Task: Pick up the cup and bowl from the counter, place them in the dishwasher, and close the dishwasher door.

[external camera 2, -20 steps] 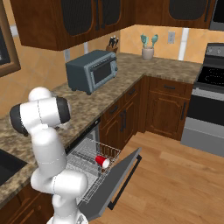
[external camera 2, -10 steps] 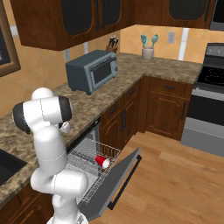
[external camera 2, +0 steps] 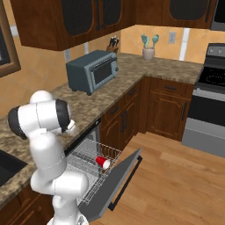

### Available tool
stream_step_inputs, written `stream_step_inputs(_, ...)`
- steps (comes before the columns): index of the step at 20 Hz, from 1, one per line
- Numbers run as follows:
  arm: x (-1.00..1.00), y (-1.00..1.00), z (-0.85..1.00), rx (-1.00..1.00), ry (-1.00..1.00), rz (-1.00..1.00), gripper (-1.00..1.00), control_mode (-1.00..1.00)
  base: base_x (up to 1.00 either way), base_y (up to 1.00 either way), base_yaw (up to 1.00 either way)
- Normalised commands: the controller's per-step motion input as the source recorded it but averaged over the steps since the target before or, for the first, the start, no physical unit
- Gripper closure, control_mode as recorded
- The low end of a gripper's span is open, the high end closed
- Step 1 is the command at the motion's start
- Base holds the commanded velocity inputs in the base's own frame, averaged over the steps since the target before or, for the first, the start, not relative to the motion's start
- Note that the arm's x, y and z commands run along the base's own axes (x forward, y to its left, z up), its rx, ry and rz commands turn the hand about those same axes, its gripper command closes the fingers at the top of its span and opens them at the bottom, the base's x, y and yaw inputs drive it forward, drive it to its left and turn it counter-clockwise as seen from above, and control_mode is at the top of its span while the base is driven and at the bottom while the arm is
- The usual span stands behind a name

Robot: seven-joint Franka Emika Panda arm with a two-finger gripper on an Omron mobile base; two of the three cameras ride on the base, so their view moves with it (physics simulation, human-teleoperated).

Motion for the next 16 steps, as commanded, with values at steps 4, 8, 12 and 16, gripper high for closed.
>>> stream_step_inputs(4,0.0,-1.0,0.05,0.11,-0.02,-0.01,1.0,-1.0,0.0,0.0,0.0)
stream_step_inputs(8,0.0,-1.0,0.0,0.1,-0.01,0.05,1.0,-1.0,0.0,0.0,0.0)
stream_step_inputs(12,0.0,-1.0,-0.05,0.06,0.0,0.15,1.0,-1.0,0.0,0.0,0.0)
stream_step_inputs(16,0.0,-0.88,-0.21,0.0,0.0,0.16,1.0,-1.0,0.0,0.0,0.0)
